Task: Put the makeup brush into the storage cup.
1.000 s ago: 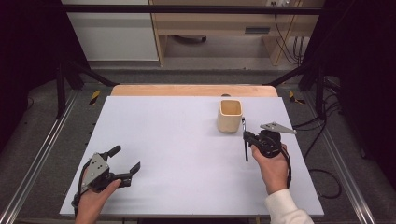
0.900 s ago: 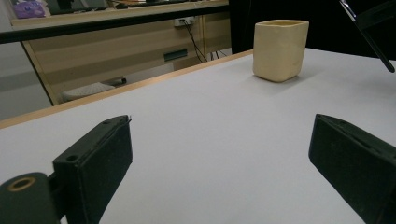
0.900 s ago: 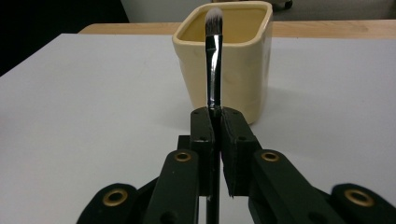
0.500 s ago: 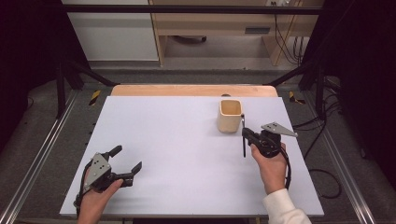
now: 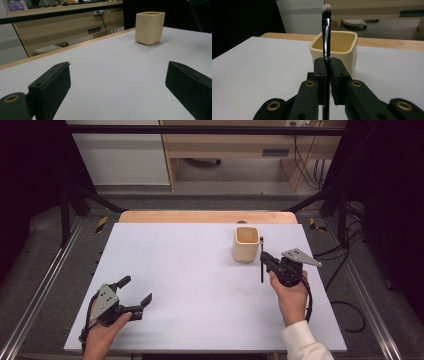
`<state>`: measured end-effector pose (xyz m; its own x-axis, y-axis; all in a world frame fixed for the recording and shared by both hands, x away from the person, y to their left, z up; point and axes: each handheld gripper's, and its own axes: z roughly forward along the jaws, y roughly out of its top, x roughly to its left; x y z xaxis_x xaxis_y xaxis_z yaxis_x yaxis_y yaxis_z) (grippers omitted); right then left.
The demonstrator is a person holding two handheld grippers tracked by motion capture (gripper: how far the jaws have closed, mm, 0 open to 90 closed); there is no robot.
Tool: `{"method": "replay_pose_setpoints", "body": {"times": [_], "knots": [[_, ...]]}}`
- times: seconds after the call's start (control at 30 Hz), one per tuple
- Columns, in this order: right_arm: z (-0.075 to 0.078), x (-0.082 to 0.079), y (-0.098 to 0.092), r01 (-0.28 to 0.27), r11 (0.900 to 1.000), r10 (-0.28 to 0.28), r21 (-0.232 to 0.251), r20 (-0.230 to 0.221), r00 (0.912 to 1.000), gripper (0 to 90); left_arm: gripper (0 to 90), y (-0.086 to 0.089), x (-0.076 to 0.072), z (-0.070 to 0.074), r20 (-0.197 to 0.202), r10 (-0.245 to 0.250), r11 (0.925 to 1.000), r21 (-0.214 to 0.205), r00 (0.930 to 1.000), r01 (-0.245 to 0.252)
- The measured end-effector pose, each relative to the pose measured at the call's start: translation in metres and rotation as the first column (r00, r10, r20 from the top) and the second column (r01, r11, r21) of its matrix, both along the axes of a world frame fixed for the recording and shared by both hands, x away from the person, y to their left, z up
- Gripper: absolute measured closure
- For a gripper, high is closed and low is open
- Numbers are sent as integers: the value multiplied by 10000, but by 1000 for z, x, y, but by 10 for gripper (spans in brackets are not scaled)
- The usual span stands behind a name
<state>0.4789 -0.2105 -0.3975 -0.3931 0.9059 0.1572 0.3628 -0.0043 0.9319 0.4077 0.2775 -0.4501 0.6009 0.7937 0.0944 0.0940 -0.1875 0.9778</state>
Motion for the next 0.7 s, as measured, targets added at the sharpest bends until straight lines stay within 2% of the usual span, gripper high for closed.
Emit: {"method": "replay_pose_setpoints", "body": {"times": [0.7], "knots": [[6,2,4,103,9999,-101,-46,534,9985,838,57,1,-2,2,37,12,10000,-37,10000,-12]]}}
